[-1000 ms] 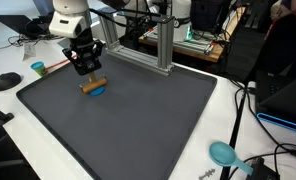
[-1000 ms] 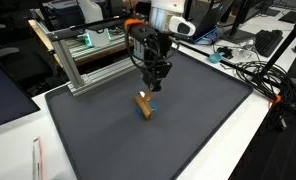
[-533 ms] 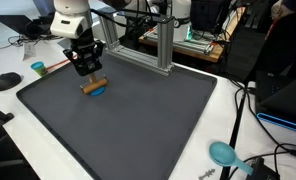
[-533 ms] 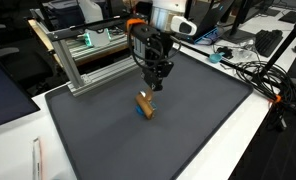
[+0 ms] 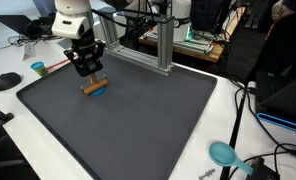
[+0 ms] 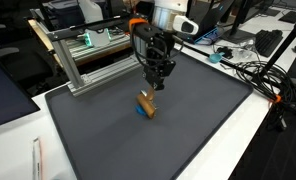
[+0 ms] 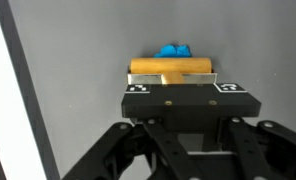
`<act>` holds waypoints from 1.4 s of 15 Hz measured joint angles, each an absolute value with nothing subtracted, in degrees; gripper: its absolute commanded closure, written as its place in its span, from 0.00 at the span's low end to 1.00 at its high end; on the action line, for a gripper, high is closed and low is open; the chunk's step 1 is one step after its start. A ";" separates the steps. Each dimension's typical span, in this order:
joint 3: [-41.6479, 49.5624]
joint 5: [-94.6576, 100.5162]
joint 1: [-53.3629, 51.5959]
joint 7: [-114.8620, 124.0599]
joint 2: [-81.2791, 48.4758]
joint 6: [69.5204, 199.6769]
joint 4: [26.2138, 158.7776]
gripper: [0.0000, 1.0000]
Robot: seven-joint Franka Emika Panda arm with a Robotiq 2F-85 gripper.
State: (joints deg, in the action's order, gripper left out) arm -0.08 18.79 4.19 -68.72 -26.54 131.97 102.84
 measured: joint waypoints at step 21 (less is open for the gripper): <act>-1.32 18.83 3.72 -69.92 -26.58 131.97 102.63 0.78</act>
State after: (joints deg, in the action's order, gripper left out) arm -1.32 18.83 3.72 -69.92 -26.58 131.97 102.63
